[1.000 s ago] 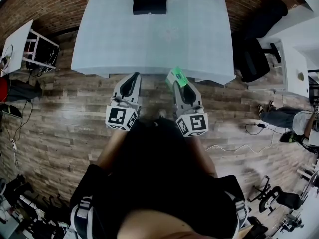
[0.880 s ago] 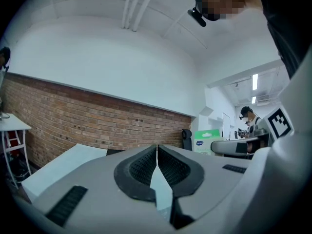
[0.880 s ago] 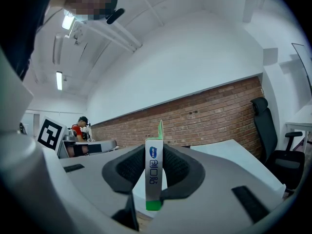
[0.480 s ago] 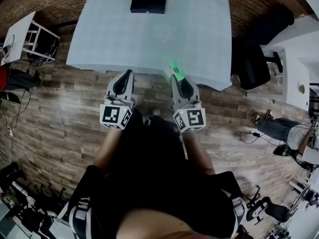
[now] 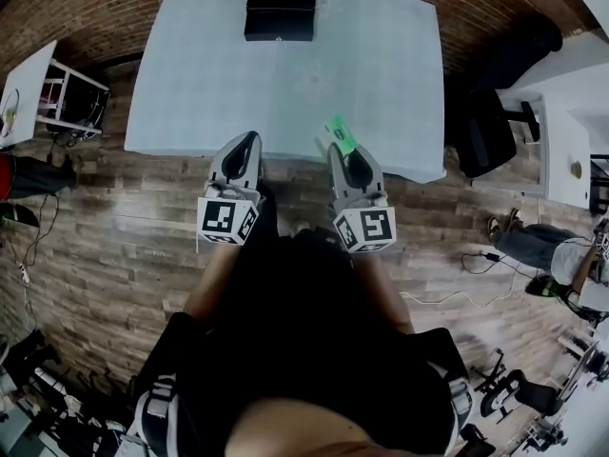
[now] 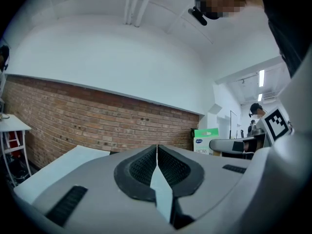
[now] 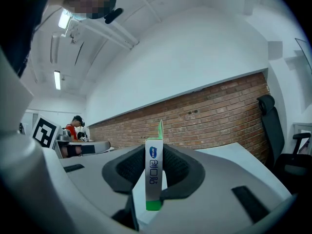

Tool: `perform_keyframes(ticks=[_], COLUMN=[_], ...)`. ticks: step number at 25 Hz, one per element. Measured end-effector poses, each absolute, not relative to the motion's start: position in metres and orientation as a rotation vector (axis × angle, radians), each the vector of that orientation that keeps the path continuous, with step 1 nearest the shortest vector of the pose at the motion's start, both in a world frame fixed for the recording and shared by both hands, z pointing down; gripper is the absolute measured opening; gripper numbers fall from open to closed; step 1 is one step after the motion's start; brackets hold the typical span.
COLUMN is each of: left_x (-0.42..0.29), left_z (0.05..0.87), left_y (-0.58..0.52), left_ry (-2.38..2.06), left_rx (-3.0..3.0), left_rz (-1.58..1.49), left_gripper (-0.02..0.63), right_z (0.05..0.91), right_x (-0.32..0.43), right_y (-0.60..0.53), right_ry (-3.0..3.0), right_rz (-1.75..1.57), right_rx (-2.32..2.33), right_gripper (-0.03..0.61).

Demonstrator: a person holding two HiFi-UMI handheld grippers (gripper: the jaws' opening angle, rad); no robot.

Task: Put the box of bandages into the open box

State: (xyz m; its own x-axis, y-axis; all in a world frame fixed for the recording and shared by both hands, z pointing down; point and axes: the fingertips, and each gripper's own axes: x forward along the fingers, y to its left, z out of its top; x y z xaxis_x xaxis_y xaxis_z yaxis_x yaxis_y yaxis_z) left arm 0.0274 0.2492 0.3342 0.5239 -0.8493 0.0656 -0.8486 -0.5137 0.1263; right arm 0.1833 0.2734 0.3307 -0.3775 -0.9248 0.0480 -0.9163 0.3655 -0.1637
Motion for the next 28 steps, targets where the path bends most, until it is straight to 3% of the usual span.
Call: perform_keyframes(ticks=[28], left_x=[-0.067], left_z=[0.341], left_y=[0.002], left_ry=[-1.229], left_rx=[2.672], left_rz=[-0.021], left_gripper=[0.038], right_z=[0.356], right_x=[0.096], right_y=[0.029], right_ry=[2.557], right_rz=[-0.186], right_rx=[-2.045], right_gripper=[0.104])
